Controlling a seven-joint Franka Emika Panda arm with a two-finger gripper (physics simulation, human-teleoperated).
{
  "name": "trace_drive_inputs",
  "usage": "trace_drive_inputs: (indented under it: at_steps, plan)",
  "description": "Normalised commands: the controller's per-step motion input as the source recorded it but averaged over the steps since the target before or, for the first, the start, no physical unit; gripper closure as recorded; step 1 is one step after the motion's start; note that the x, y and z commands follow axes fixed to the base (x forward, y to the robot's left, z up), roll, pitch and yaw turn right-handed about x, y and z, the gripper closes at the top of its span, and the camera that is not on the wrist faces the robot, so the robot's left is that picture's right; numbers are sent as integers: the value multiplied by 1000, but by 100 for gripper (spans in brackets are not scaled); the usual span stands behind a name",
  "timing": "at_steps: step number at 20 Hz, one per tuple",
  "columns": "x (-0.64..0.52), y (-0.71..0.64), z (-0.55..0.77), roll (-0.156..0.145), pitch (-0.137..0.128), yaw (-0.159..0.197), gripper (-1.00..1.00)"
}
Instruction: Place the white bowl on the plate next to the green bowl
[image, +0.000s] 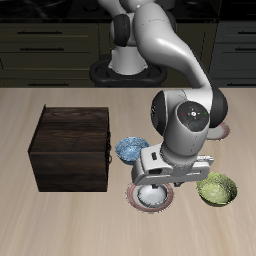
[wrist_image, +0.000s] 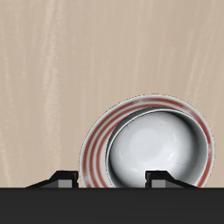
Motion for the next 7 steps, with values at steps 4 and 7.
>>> trace_drive_inputs:
  at_steps: [4,7]
  plan:
    - [30,-43,97,-25,-11,-3,-100]
    - [-47,-16,177,-3,-15,-3,-100]
